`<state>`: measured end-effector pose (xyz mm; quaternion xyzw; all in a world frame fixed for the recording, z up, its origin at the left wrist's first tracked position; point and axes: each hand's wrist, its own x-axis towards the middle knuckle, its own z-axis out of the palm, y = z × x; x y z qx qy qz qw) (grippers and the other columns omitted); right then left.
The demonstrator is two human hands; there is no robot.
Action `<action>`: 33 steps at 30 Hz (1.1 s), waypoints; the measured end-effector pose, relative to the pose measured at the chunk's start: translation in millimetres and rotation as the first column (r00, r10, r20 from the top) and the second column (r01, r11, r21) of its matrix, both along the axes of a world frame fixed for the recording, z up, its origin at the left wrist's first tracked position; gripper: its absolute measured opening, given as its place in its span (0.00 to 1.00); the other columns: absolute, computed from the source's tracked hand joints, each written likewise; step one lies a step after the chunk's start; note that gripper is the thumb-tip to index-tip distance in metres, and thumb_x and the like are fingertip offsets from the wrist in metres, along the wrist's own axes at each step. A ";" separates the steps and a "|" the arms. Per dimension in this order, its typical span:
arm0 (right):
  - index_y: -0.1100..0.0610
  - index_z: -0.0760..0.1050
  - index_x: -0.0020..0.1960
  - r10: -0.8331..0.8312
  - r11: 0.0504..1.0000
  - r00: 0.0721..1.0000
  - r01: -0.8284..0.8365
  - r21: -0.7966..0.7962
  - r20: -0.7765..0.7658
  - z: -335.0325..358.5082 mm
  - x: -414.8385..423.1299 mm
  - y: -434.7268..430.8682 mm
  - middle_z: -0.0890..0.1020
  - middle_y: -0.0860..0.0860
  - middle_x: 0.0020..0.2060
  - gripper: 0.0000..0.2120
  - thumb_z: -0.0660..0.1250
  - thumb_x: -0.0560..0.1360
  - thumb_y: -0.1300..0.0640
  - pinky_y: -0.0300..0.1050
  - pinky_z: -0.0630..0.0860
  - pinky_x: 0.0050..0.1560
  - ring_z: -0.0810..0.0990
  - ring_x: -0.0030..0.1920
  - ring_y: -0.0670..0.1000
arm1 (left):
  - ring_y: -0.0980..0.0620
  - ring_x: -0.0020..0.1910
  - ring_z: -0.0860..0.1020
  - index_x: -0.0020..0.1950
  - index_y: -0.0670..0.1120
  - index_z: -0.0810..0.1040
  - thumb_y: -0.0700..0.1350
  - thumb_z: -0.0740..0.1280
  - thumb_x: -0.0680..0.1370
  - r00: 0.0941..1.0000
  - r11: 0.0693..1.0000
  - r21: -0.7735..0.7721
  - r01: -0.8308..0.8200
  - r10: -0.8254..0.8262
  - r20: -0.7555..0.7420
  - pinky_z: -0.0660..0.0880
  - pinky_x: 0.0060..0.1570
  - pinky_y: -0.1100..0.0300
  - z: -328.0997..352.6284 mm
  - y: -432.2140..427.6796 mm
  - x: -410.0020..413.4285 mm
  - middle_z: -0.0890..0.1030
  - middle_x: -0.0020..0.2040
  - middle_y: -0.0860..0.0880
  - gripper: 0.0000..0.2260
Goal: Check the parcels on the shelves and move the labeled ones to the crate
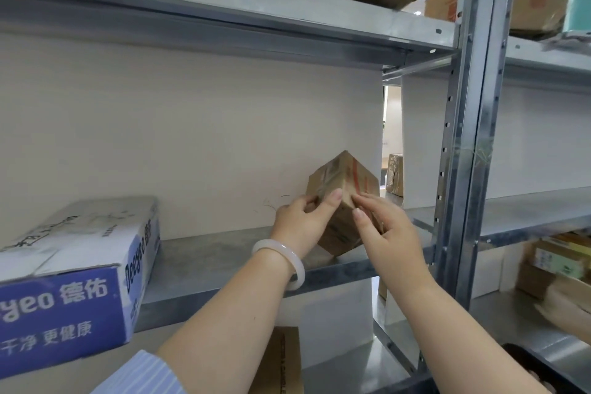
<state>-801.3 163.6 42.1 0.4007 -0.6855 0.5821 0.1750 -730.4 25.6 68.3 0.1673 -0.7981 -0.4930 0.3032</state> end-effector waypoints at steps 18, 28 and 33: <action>0.45 0.62 0.75 0.225 0.972 0.935 -0.198 -0.123 0.272 -3.3 41.4 -0.2 0.70 0.44 0.65 0.24 0.58 0.80 0.45 0.20 0.70 0.40 0.71 0.58 0.36 | 0.60 0.57 0.79 0.64 0.58 0.78 0.44 0.64 0.82 0.966 0.961 0.262 0.092 -0.023 -0.256 0.76 0.56 0.62 -17.7 0.0 39.5 0.83 0.56 0.57 0.13; 0.37 0.66 0.71 0.164 0.985 0.986 -0.162 -0.066 0.031 -6.9 83.6 -4.6 0.62 0.34 0.72 0.23 0.56 0.76 0.40 0.44 0.67 0.69 0.58 0.72 0.34 | 0.56 0.64 0.75 0.72 0.61 0.65 0.63 0.79 0.57 0.944 0.976 0.184 0.115 -0.050 -0.326 0.73 0.66 0.53 -13.9 5.4 68.8 0.75 0.66 0.55 0.46; 0.35 0.63 0.71 0.165 0.969 0.985 -0.151 -0.197 0.057 17.9 84.2 -1.3 0.64 0.38 0.70 0.22 0.62 0.80 0.51 0.29 0.73 0.56 0.62 0.67 0.31 | 0.51 0.62 0.79 0.69 0.62 0.70 0.61 0.81 0.58 0.904 0.943 0.266 0.198 -0.071 -0.422 0.73 0.66 0.48 -7.2 -2.1 88.6 0.81 0.62 0.52 0.42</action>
